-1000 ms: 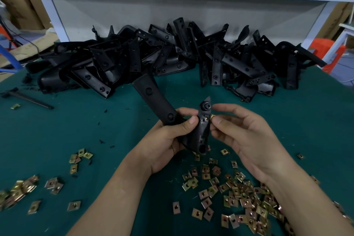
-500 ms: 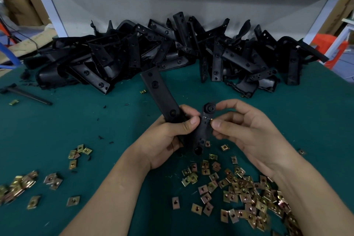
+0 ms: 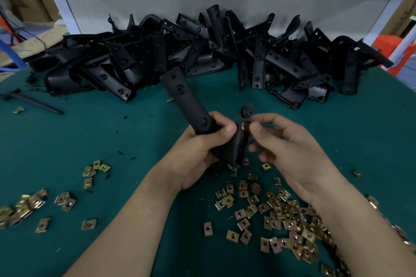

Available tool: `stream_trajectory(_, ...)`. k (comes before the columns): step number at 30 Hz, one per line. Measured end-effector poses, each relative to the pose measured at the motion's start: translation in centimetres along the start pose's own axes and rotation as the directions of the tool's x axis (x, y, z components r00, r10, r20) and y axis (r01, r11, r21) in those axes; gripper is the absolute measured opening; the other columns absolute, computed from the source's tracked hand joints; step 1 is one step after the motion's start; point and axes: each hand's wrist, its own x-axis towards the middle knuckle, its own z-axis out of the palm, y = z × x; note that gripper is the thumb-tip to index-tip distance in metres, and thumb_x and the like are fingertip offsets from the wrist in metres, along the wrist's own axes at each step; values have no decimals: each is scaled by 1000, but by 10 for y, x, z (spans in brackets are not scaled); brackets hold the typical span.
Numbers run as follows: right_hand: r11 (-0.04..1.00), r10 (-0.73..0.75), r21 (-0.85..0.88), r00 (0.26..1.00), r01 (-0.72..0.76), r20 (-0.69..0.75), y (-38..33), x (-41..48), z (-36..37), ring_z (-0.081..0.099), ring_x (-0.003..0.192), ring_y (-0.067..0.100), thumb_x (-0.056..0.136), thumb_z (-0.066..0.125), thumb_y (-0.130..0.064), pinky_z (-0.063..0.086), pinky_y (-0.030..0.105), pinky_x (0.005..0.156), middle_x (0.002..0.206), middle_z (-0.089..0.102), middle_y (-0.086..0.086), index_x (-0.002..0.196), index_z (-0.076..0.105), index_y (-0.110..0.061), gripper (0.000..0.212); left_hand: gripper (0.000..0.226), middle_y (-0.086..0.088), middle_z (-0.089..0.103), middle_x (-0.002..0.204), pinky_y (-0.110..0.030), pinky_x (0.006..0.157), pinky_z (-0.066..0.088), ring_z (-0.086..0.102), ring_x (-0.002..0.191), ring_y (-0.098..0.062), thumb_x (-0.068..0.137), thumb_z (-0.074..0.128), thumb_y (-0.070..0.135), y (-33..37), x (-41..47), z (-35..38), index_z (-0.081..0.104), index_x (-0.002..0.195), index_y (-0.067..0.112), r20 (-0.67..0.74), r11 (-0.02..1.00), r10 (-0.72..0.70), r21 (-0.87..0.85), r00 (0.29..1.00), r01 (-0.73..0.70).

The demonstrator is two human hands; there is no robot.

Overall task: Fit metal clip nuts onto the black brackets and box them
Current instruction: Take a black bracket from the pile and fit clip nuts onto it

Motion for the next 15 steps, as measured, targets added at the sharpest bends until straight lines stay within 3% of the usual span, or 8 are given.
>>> stream_trajectory(1,980,-52,-196,998,46,-26,1,1,-4,65,70,1,88,72,-24,49,16,61,85,75,-8,102,73,-23,14,13,-3,70,88,-34,73,58,69,83,-18,86,72,21,0,2,-1,65,76,21,-48,997,18,-72,999,-21)
stream_trajectory(2,883,-116,-456,993,107,7,2,3,-11,65,76,-3,90,72,-28,48,12,66,88,74,-12,101,74,-28,11,12,-2,72,91,-32,74,59,70,85,-16,86,70,21,1,3,-3,66,75,22,-91,986,32,-158,995,-47)
stream_trajectory(3,721,-124,-674,987,161,103,3,3,-15,62,82,-7,89,73,-35,44,9,69,89,71,-17,101,74,-34,12,11,-2,73,97,-30,75,59,71,89,-16,85,69,20,3,5,-6,66,75,22,-122,970,42,-234,992,-70)
stream_trajectory(4,565,-69,-802,980,194,188,5,3,-18,57,85,-10,87,74,-42,40,9,68,92,67,-22,101,74,-39,14,10,-3,74,107,-29,75,59,71,93,-15,86,68,20,4,6,-9,65,77,21,-139,956,46,-282,989,-84)
stream_trajectory(6,451,2,-867,972,211,237,8,2,-19,50,85,-12,84,75,-48,32,11,63,91,63,-25,96,73,-43,13,9,-10,72,122,-27,75,58,72,99,-15,89,65,18,5,7,-14,62,80,20,-140,944,52,-317,989,-94)
stream_trajectory(8,488,-42,-846,973,217,226,11,1,-17,50,87,-12,85,76,-44,32,12,63,85,63,-25,88,72,-42,5,7,-11,72,122,-27,73,57,72,98,-15,89,64,17,4,7,-14,59,84,18,-130,947,48,-310,990,-87)
stream_trajectory(11,559,-88,-795,970,237,228,15,-1,-13,55,87,-4,87,76,-32,41,14,65,86,62,-28,82,65,-37,14,5,-11,73,119,-28,70,58,73,94,-14,89,63,14,2,8,-12,60,90,18,-107,953,27,-298,994,-58)
stream_trajectory(15,680,-172,-694,972,236,161,15,1,-8,63,83,3,92,72,-18,49,17,72,83,67,-14,91,65,-32,16,11,-10,75,114,-34,75,60,72,97,-18,88,63,12,2,6,-12,57,96,18,-70,956,34,-288,997,-53)
